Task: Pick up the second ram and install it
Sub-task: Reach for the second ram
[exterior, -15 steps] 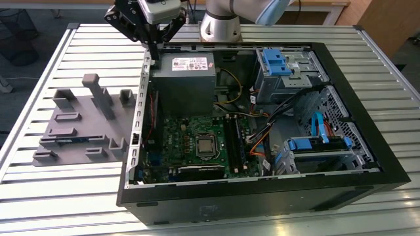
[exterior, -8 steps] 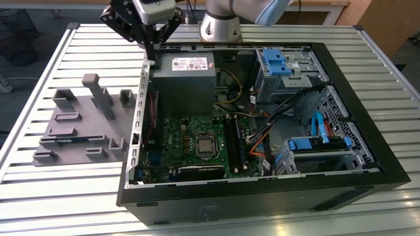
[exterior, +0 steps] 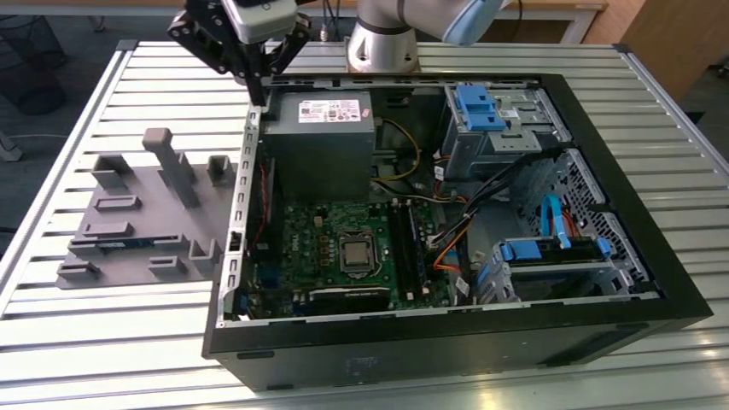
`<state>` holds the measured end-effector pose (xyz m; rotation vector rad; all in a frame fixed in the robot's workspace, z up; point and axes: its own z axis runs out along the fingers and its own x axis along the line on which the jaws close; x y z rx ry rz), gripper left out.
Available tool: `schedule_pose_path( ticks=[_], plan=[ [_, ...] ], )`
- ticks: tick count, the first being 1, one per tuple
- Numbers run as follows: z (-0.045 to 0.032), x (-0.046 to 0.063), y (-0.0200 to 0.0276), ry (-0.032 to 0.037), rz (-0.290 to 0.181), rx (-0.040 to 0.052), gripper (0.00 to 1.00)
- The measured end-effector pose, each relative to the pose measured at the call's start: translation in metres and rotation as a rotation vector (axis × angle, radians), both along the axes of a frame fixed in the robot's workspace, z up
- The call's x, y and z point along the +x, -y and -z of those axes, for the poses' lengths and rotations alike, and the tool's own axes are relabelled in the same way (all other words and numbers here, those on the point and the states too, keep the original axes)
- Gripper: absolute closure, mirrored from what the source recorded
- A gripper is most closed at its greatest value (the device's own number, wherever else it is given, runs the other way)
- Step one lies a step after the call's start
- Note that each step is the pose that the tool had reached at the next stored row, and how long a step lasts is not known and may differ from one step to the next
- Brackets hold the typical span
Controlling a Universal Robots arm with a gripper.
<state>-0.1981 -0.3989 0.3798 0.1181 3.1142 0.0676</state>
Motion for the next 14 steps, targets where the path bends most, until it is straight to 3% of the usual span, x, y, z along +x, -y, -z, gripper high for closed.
schedule_pose_path(
  ticks=[14],
  plan=[
    [0.0015,-0.0080,0.0000,-0.0003,0.000,0.0000,0.89]
  ],
)
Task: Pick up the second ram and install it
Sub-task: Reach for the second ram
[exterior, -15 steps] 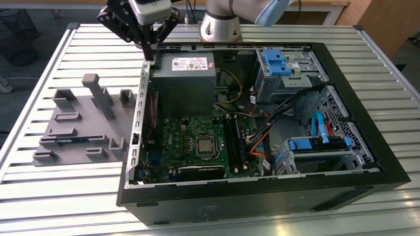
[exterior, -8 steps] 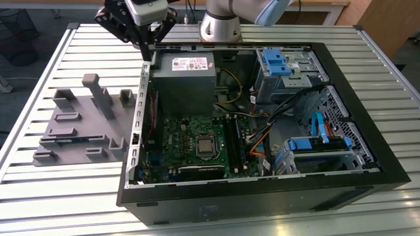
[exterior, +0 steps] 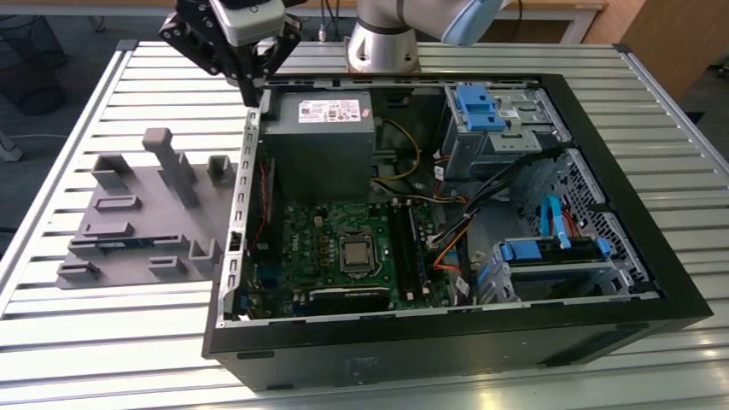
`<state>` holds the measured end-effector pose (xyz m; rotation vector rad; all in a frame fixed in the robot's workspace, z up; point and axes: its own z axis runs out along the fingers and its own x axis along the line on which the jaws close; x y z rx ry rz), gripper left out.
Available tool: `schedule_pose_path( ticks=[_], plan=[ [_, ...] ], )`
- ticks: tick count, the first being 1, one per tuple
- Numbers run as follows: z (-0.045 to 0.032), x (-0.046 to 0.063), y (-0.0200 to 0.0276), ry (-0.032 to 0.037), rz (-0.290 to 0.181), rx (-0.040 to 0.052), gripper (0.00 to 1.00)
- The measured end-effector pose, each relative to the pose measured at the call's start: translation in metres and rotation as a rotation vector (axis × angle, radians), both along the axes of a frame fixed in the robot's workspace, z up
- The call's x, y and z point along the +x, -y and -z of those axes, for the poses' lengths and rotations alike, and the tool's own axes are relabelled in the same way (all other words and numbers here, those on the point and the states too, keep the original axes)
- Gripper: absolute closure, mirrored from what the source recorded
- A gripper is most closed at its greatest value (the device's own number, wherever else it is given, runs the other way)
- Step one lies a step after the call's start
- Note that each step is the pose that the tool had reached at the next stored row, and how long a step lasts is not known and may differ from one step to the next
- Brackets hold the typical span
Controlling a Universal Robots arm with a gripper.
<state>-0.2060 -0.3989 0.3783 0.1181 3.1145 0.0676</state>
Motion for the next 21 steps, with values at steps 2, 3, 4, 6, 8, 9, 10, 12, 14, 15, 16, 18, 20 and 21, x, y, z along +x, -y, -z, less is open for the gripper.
schedule_pose_path(
  ticks=[2,3,4,6,8,9,10,12,14,15,16,18,20,21],
  plan=[
    [0.0002,-0.0010,0.0000,-0.0002,0.000,0.0000,0.89],
    [0.0003,-0.0015,0.0000,-0.0002,0.000,0.0000,0.89],
    [0.0004,-0.0020,0.0000,-0.0003,0.000,0.0000,0.89],
    [0.0007,-0.0029,0.0000,-0.0004,0.000,0.0000,0.89],
    [0.0009,-0.0038,0.0000,-0.0005,0.000,0.0000,0.89],
    [0.0010,-0.0043,0.0000,-0.0006,0.000,0.0000,0.89],
    [0.0011,-0.0047,0.0000,-0.0006,0.000,0.0000,0.89],
    [0.0013,-0.0056,0.0000,-0.0009,0.000,-0.0001,0.89],
    [0.0015,-0.0064,0.0000,-0.0009,0.000,0.0000,0.89],
    [0.0016,-0.0069,0.0000,-0.0010,0.000,-0.0001,0.89],
    [0.0017,-0.0073,0.0000,-0.0010,0.000,0.0000,0.89],
    [0.0020,-0.0083,0.0000,-0.0011,0.000,0.0000,0.89],
    [0.0022,-0.0094,0.0000,-0.0012,0.000,-0.0001,0.89],
    [0.0023,-0.0100,0.0000,-0.0011,0.000,0.0000,0.89]
  ],
)
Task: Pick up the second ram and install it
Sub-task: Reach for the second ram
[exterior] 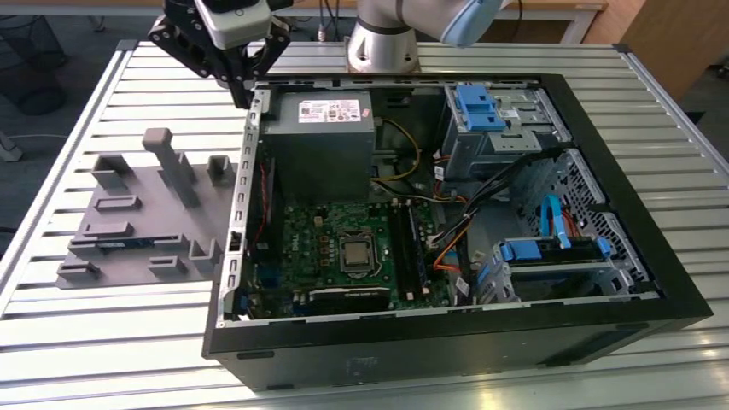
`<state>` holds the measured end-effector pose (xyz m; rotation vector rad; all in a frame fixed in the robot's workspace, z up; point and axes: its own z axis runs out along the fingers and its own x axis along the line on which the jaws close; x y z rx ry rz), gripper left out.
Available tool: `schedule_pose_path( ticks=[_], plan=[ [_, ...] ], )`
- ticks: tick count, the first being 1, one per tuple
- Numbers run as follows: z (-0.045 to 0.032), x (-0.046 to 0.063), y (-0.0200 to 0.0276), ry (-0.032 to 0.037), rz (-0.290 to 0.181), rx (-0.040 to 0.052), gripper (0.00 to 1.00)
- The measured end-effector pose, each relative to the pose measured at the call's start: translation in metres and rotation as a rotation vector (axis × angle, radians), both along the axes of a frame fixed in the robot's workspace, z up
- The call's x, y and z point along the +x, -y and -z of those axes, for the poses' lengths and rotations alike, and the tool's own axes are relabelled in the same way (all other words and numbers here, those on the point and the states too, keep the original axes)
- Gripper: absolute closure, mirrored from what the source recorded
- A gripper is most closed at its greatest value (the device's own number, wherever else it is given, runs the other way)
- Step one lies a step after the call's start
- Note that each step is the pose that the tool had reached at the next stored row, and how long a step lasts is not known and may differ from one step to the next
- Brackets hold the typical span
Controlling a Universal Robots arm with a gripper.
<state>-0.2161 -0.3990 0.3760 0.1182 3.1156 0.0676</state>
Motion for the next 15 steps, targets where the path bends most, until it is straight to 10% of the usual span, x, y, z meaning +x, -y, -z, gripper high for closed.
schedule_pose_path(
  ticks=[15],
  plan=[
    [0.0019,-0.013,0.0000,-0.0001,0.000,0.0000,0.89]
  ],
)
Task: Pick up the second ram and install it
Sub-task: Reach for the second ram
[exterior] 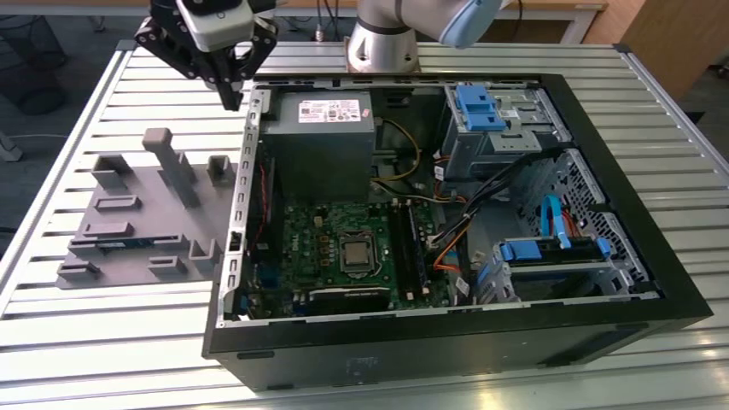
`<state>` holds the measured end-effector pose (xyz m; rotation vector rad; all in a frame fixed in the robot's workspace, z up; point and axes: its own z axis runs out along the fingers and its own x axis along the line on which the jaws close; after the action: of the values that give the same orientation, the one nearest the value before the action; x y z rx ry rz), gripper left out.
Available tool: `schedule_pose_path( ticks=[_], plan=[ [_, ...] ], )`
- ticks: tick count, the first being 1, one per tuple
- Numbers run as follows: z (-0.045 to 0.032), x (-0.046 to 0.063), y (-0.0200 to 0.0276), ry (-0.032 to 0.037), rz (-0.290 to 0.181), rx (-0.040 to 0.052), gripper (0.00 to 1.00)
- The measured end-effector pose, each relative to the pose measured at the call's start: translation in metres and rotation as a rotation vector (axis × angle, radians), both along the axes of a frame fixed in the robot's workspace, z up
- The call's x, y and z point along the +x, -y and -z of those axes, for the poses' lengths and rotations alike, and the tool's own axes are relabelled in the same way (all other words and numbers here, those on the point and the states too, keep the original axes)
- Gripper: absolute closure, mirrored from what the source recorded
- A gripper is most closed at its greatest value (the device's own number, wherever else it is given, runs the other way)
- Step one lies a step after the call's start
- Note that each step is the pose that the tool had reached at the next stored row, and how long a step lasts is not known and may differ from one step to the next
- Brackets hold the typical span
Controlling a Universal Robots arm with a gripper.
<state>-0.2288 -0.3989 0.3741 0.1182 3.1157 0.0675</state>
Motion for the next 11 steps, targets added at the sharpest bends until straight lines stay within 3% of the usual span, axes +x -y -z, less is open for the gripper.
schedule_pose_path(
  ticks=[11],
  plan=[
    [0.0008,-0.015,0.0000,0.0000,0.000,0.0000,0.89]
  ],
)
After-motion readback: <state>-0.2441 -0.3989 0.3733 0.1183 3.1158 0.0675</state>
